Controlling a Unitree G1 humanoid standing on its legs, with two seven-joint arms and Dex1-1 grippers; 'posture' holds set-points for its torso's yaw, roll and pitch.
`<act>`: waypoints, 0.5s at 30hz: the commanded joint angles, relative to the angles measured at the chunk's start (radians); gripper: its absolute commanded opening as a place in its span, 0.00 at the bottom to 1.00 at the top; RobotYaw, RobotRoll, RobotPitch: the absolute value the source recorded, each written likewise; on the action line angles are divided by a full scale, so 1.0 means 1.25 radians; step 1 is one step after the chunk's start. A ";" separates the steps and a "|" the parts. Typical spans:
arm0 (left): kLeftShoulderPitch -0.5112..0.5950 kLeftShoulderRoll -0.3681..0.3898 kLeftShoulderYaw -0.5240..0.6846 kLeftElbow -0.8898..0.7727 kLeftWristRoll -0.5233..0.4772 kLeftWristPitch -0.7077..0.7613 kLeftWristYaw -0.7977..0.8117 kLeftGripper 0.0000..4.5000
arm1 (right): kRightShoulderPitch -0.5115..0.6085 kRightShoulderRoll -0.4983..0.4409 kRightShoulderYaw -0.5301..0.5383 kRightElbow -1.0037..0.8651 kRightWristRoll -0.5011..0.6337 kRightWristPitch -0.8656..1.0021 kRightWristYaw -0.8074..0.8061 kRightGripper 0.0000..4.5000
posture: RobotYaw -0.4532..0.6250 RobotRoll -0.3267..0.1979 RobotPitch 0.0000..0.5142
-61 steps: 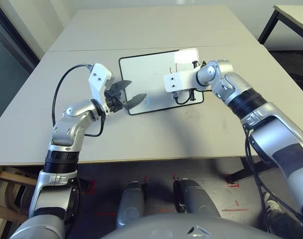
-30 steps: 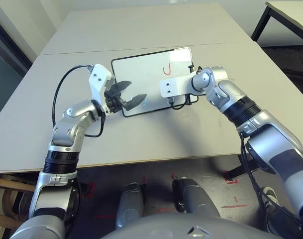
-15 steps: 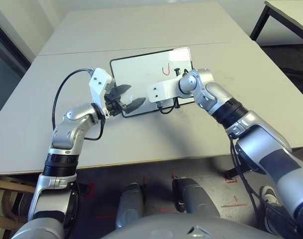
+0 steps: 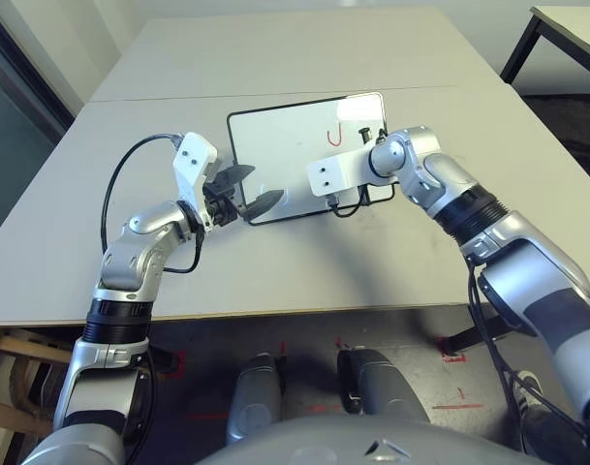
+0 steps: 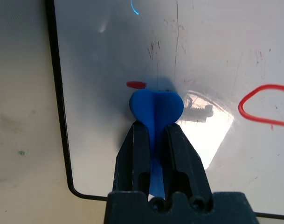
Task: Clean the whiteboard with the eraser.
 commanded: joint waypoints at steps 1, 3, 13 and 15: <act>-0.002 0.002 -0.004 -0.007 0.001 0.006 -0.008 1.00 | -0.006 -0.016 -0.003 0.076 -0.015 0.009 -0.022 0.03 | 0.37 0.62 0.19; -0.002 0.001 -0.004 -0.009 0.001 0.006 -0.007 1.00 | -0.019 -0.014 -0.007 0.099 -0.013 0.006 -0.031 0.03 | 0.37 0.62 0.19; 0.002 0.001 -0.003 -0.015 0.000 0.010 -0.002 1.00 | 0.006 0.025 0.010 0.040 0.000 0.005 -0.006 0.03 | 0.38 0.62 0.20; 0.003 0.001 -0.002 -0.016 0.000 0.011 -0.002 1.00 | 0.023 0.024 0.015 0.012 -0.002 0.008 0.005 0.03 | 0.38 0.62 0.20</act>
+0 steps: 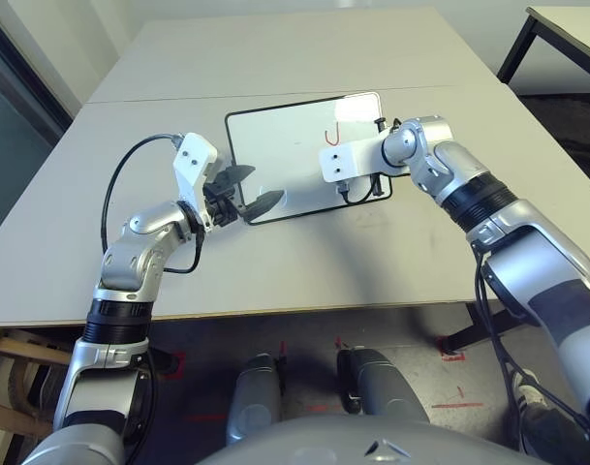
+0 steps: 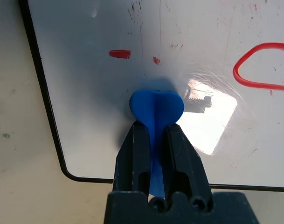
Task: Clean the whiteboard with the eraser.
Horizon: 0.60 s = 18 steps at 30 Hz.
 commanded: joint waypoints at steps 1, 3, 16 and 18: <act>0.004 0.002 -0.001 -0.017 0.000 0.010 -0.001 1.00 | 0.049 0.011 0.023 -0.036 -0.004 0.008 0.027 0.03 | 0.38 0.62 0.20; 0.006 0.002 0.000 -0.020 -0.001 0.012 0.000 1.00 | 0.065 0.008 0.028 -0.062 -0.007 0.010 0.036 0.03 | 0.38 0.62 0.20; 0.009 0.004 0.003 -0.027 -0.001 0.020 0.000 1.00 | 0.098 0.049 0.044 -0.119 -0.039 0.034 0.035 0.03 | 0.38 0.62 0.21; 0.009 0.004 0.004 -0.029 -0.001 0.022 0.001 1.00 | 0.084 0.054 0.041 -0.095 -0.046 0.031 0.023 0.03 | 0.39 0.62 0.21</act>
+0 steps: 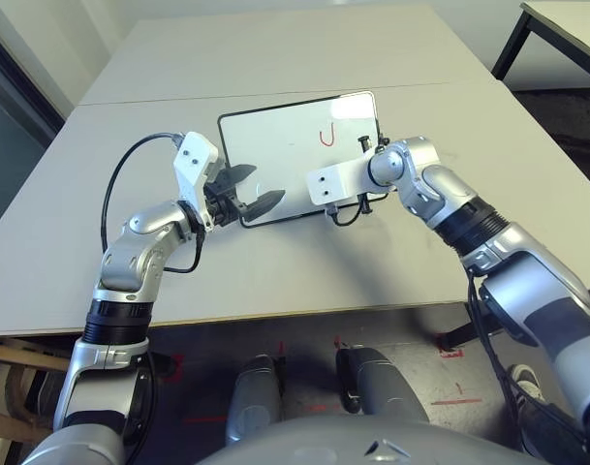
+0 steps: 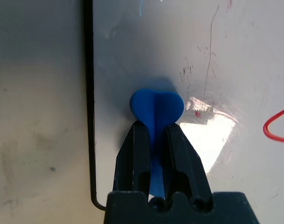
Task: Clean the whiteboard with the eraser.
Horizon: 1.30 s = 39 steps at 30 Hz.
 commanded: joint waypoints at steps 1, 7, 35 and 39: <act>0.008 0.003 0.003 -0.008 -0.001 0.009 0.000 1.00 | -0.003 0.020 0.022 0.055 -0.011 -0.005 -0.015 0.03 | 0.39 0.62 0.21; 0.004 0.000 0.001 -0.005 0.000 0.008 0.001 1.00 | -0.051 0.026 0.012 0.136 -0.017 -0.024 -0.041 0.03 | 0.38 0.62 0.20; -0.010 -0.002 0.002 0.021 0.008 -0.007 -0.001 1.00 | -0.237 -0.031 -0.061 0.295 0.068 -0.069 -0.010 0.03 | 0.37 0.62 0.18; -0.018 -0.001 0.002 0.033 0.011 -0.015 -0.002 1.00 | -0.286 -0.042 -0.065 0.336 0.078 -0.085 -0.009 0.03 | 0.37 0.62 0.17</act>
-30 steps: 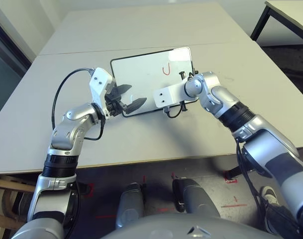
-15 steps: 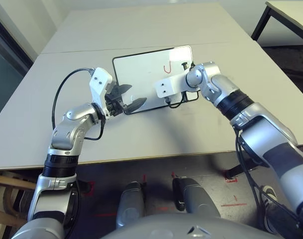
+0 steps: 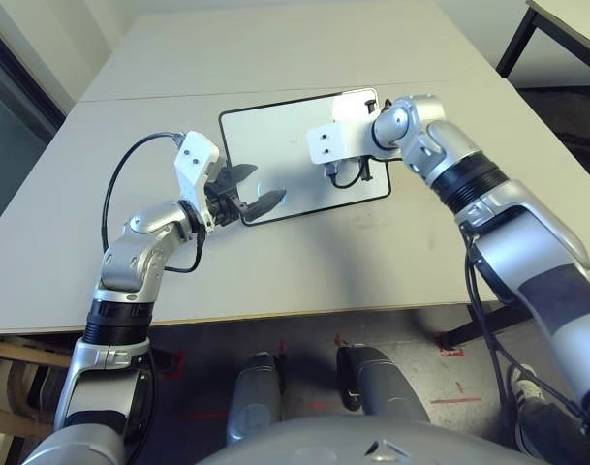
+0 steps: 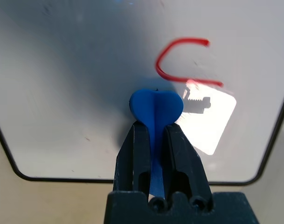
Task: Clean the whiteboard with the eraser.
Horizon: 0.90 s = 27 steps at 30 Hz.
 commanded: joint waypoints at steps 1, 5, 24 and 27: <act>-0.014 0.001 0.002 0.015 0.010 -0.012 -0.002 1.00 | -0.041 -0.006 -0.018 0.035 0.011 -0.017 0.004 0.03 | 0.37 0.62 0.17; -0.019 0.000 0.002 0.021 0.011 -0.018 0.000 1.00 | -0.060 -0.002 -0.016 0.070 0.009 -0.034 -0.012 0.03 | 0.37 0.62 0.16; -0.011 0.008 0.018 0.024 0.012 -0.032 0.012 1.00 | -0.064 0.080 -0.004 0.160 -0.003 -0.070 -0.073 0.03 | 0.40 0.62 0.16; -0.010 0.008 0.019 0.022 0.011 -0.032 0.013 1.00 | -0.067 0.094 -0.005 0.177 -0.002 -0.073 -0.078 0.03 | 0.40 0.62 0.16</act>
